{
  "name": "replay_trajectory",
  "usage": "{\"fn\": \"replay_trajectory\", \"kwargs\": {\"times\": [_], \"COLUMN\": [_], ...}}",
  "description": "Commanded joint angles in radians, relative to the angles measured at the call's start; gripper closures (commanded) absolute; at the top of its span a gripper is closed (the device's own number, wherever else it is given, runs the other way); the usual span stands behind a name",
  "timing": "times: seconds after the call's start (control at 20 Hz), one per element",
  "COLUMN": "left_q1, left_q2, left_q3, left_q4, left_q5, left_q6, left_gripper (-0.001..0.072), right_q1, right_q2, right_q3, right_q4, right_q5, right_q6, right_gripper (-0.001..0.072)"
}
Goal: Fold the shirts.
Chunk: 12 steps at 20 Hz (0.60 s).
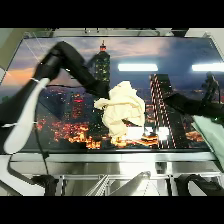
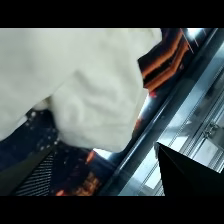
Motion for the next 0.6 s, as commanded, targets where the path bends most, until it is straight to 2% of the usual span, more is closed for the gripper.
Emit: {"fn": "replay_trajectory", "kwargs": {"times": [0.0, 0.15, 0.35, 0.4, 0.45, 0.55], "left_q1": [0.195, 0.294, 0.276, 0.257, 0.239, 0.200], "left_q2": [0.122, 0.185, 0.095, 0.058, 0.016, -0.057], "left_q3": [-0.164, -0.412, -0.562, -0.563, -0.551, -0.493], "left_q4": [-0.011, -0.100, -0.264, -0.286, -0.304, -0.323], "left_q5": [-0.074, -0.220, -0.325, -0.340, -0.346, -0.338], "left_q6": [-0.080, -0.078, 0.025, 0.033, 0.037, 0.037], "left_gripper": [-0.0003, -0.0003, 0.0004, 0.0004, 0.0004, 0.0004], "right_q1": [-0.031, 0.020, 0.068, 0.080, 0.093, 0.117], "right_q2": [-0.235, -0.478, -0.686, -0.720, -0.747, -0.785], "right_q3": [0.205, 0.291, 0.303, 0.307, 0.312, 0.328], "right_q4": [0.000, 0.092, 0.291, 0.300, 0.301, 0.300], "right_q5": [0.197, 0.213, 0.197, 0.186, 0.178, 0.163], "right_q6": [-0.023, -0.102, -0.205, -0.212, -0.228, -0.233], "right_gripper": [0.0214, 0.0214, 0.0220, 0.0297, 0.0339, 0.0338]}}
